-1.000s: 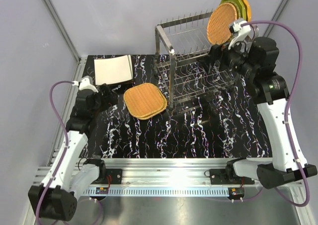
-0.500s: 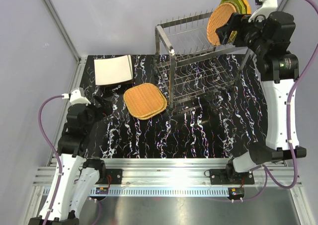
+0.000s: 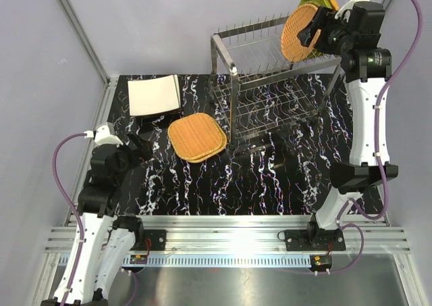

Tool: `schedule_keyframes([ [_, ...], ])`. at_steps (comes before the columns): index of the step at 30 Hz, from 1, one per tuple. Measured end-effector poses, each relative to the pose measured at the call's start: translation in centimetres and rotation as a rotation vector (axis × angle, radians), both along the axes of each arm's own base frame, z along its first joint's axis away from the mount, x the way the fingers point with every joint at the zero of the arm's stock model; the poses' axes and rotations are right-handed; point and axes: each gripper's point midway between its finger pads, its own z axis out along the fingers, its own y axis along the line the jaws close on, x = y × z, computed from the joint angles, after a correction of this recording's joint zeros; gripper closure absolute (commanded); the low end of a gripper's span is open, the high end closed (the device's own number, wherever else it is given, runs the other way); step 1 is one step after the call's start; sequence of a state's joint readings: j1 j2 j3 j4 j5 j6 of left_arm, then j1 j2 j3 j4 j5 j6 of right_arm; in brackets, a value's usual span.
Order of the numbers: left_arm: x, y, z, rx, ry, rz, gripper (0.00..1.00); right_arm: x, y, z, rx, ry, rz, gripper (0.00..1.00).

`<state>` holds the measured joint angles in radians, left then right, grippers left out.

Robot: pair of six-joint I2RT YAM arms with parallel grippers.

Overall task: Unload the plates from the dish rack
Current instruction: Grab a plate with the right arm

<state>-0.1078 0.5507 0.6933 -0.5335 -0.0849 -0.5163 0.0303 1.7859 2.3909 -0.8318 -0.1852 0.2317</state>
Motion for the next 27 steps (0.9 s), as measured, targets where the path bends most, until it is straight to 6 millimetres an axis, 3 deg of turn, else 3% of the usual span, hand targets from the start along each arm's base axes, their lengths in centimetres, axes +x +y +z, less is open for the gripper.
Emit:
schedule_keyframes([
  [6,-0.1,0.0,-0.1,0.0,0.003,0.002,0.01,1.0,-0.5,-1.2,0.002,0.031,-0.027,0.23],
  [17,-0.1,0.1,-0.2,0.0,0.007,0.003,0.01,1.5,-1.4,-1.2,-0.009,0.024,-0.073,0.27],
  [27,-0.2,0.0,0.0,-0.006,0.002,0.006,0.01,3.9,-1.5,-3.1,-0.021,0.049,-0.082,0.33],
])
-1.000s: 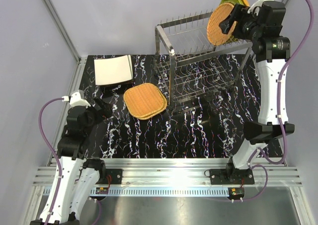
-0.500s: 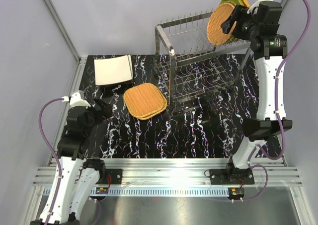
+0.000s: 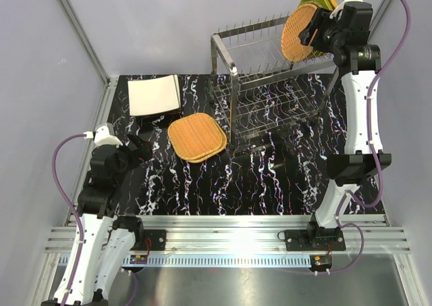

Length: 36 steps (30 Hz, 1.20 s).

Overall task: Unload the plates from the dish rack
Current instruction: Grab a plate with the right arm

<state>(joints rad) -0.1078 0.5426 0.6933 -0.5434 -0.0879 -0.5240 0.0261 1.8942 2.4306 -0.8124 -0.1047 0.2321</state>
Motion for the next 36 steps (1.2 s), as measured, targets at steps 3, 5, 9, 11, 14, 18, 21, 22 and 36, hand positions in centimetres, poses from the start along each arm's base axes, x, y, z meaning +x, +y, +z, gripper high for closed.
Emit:
schedule_keyframes([
  [3,0.0,0.0,0.0,0.0,0.0,0.0,0.01,0.4,0.0,-0.1,-0.006,-0.008,0.001,0.36],
  [5,0.0,0.0,0.0,0.0,0.0,0.0,0.01,0.7,-0.1,0.2,-0.013,-0.026,-0.003,0.41],
  [9,0.0,0.0,0.0,0.0,0.0,0.0,0.01,1.5,-0.5,0.3,-0.032,-0.053,-0.015,0.5],
  [11,0.0,0.0,0.0,0.0,0.0,0.0,0.01,1.8,-0.7,0.0,-0.041,-0.055,-0.023,0.55],
  [14,0.0,0.0,0.0,0.0,0.0,0.0,0.01,2.2,-1.0,-0.3,-0.058,-0.061,-0.031,0.68],
  [18,0.0,0.0,0.0,-0.001,0.0,0.0,0.01,2.4,-1.5,-0.4,-0.071,-0.073,-0.045,0.81],
  [21,0.0,0.0,0.0,-0.001,0.0,0.0,0.01,2.4,-1.7,-0.4,-0.088,-0.091,-0.046,0.88],
  [22,0.0,0.0,0.0,-0.001,0.0,0.0,0.01,2.3,-1.7,-0.4,-0.093,-0.097,-0.046,0.94],
  [36,0.0,-0.1,0.0,-0.008,0.002,0.002,0.01,2.2,-1.9,1.2,-0.096,-0.205,-0.058,1.0],
])
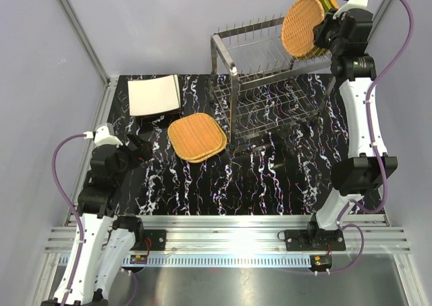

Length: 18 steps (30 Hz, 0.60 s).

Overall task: Unload the plates from the dish rack
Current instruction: Grab a plate with the right arm

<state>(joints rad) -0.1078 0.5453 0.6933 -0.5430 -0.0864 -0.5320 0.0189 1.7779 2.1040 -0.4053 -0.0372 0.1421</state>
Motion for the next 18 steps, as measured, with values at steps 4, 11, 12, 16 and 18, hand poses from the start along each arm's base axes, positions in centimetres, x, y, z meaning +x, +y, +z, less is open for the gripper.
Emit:
schedule_keyframes([
  [4,0.0,0.0,0.0,0.0,0.0,0.0,0.01,0.0,-0.1,1.2,0.0,-0.042,-0.004,1.0],
  [11,0.0,-0.1,0.0,-0.001,0.0,-0.004,0.01,-0.3,0.0,3.2,0.003,-0.107,0.0,1.0],
  [12,0.0,-0.1,0.0,-0.002,0.0,-0.005,0.01,-0.3,0.0,3.4,0.005,-0.115,0.0,1.0],
  [16,0.0,-0.3,0.1,-0.008,-0.005,-0.016,0.01,-0.5,0.1,3.9,0.014,-0.128,0.007,1.0],
  [18,0.1,-0.6,0.4,-0.019,-0.015,-0.028,0.01,-0.6,0.2,4.4,0.023,-0.137,0.009,1.0],
])
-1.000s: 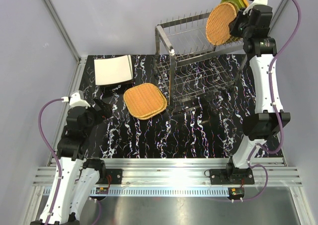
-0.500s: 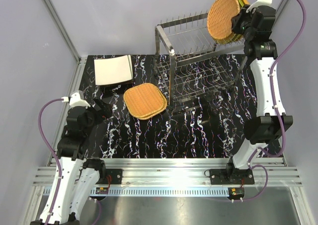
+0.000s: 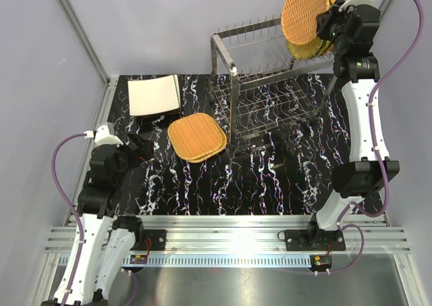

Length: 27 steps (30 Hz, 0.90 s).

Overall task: Unload the plates from the dish rack
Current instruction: Grab a plate with the right arm, then pass the plate from the right arm to the left

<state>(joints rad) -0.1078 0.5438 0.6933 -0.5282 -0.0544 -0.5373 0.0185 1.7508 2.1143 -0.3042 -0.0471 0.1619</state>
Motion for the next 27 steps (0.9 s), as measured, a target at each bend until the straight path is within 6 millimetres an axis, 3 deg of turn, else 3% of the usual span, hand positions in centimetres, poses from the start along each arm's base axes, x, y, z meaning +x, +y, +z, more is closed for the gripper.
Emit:
schedule_keyframes([
  [8,0.2,-1.5,1.3,-0.062,-0.04,-0.059,0.01,-1.4,1.2,2.0,0.06,-0.032,0.058,1.0],
  [15,0.5,-3.1,3.1,-0.129,-0.101,-0.127,0.01,-4.3,3.0,4.9,0.143,-0.061,0.156,1.0],
  [20,0.6,-4.5,4.9,-0.189,-0.156,-0.191,0.01,-6.7,4.5,6.5,0.204,-0.07,0.239,1.0],
  [27,0.6,-6.7,8.1,-0.294,-0.252,-0.297,0.01,-9.5,6.8,7.0,0.302,-0.018,0.369,1.0],
])
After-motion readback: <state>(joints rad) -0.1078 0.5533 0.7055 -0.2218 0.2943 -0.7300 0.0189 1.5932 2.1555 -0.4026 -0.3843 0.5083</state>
